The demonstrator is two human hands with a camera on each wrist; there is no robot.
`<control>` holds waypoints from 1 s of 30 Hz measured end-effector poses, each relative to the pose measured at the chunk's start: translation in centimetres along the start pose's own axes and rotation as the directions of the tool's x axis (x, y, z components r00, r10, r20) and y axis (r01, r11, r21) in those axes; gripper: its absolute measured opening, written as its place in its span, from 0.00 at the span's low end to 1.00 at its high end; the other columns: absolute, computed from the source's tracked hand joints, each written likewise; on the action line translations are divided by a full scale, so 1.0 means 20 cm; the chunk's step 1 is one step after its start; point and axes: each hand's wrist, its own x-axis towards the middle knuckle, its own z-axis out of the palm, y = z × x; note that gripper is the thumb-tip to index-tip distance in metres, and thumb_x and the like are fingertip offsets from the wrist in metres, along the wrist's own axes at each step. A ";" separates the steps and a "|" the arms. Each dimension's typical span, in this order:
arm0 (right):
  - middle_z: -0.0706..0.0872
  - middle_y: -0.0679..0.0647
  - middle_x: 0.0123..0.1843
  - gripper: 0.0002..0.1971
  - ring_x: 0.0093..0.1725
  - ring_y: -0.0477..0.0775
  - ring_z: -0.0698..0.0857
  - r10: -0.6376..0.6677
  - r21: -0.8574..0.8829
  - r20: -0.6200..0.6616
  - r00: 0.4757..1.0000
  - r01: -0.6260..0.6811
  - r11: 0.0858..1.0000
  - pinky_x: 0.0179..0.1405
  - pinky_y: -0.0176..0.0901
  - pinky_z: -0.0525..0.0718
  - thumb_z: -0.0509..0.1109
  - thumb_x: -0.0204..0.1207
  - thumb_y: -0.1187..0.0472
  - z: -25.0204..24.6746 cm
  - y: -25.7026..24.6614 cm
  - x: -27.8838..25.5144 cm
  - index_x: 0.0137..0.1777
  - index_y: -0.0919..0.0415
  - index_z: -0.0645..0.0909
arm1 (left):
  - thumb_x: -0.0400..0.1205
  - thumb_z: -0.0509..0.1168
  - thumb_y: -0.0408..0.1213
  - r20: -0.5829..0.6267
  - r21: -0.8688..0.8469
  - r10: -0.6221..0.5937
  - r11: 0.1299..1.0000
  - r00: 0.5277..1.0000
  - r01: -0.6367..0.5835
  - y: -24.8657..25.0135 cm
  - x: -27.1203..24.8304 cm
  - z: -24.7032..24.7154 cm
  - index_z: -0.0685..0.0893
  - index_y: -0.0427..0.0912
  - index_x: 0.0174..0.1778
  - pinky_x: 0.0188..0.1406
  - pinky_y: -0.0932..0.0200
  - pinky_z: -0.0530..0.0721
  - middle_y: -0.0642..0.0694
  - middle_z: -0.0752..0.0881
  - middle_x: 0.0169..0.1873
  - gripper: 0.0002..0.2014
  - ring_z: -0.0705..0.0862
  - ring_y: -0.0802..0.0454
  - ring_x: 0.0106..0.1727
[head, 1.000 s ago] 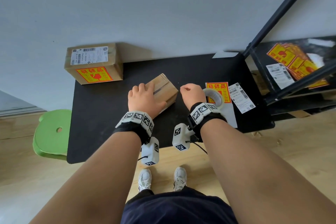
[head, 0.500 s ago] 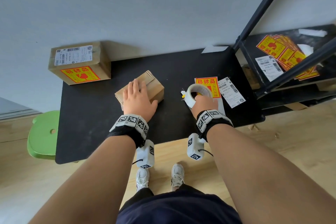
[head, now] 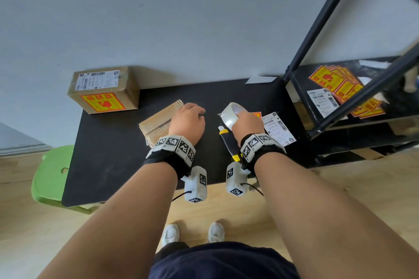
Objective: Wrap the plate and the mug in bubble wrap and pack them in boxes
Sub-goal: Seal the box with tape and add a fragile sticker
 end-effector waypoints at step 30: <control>0.86 0.56 0.52 0.10 0.52 0.57 0.84 -0.091 0.262 0.046 0.995 0.076 0.962 0.50 0.49 0.82 0.65 0.75 0.62 -0.12 -0.28 -0.08 0.55 0.61 0.81 | 0.82 0.64 0.38 -0.013 -0.120 -0.064 0.991 0.998 0.062 0.07 0.15 -0.20 0.81 0.44 0.44 0.36 0.59 0.72 0.53 0.79 0.31 0.03 0.79 0.50 0.36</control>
